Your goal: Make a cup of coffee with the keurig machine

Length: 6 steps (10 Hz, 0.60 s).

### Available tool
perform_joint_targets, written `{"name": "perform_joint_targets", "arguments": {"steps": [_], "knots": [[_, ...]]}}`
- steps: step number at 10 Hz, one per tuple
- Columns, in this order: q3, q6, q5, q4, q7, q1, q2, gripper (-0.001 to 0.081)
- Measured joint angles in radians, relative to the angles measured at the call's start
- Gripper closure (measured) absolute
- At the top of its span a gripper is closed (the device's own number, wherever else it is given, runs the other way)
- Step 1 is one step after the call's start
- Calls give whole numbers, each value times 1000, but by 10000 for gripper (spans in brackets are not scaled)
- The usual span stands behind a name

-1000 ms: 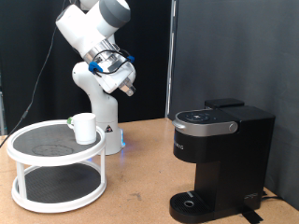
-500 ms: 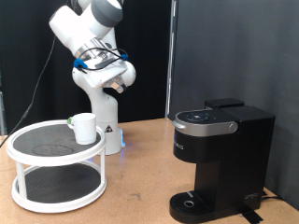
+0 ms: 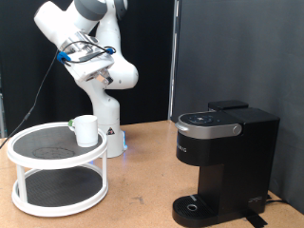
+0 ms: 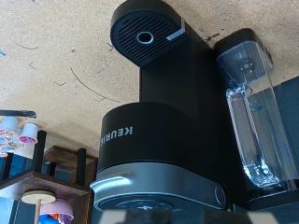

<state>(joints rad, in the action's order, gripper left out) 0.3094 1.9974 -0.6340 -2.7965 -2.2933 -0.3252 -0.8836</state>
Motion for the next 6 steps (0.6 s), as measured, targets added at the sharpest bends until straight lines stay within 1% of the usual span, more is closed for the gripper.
{"name": "perform_joint_targets", "arguments": {"steps": [2, 3, 4, 6], "knots": [[3, -2, 0, 1, 0, 0, 0, 806], [13, -26, 12, 5, 0, -5, 0, 806], [26, -57, 39, 12, 0, -18, 0, 806], [50, -97, 85, 23, 0, -56, -4, 806]]}}
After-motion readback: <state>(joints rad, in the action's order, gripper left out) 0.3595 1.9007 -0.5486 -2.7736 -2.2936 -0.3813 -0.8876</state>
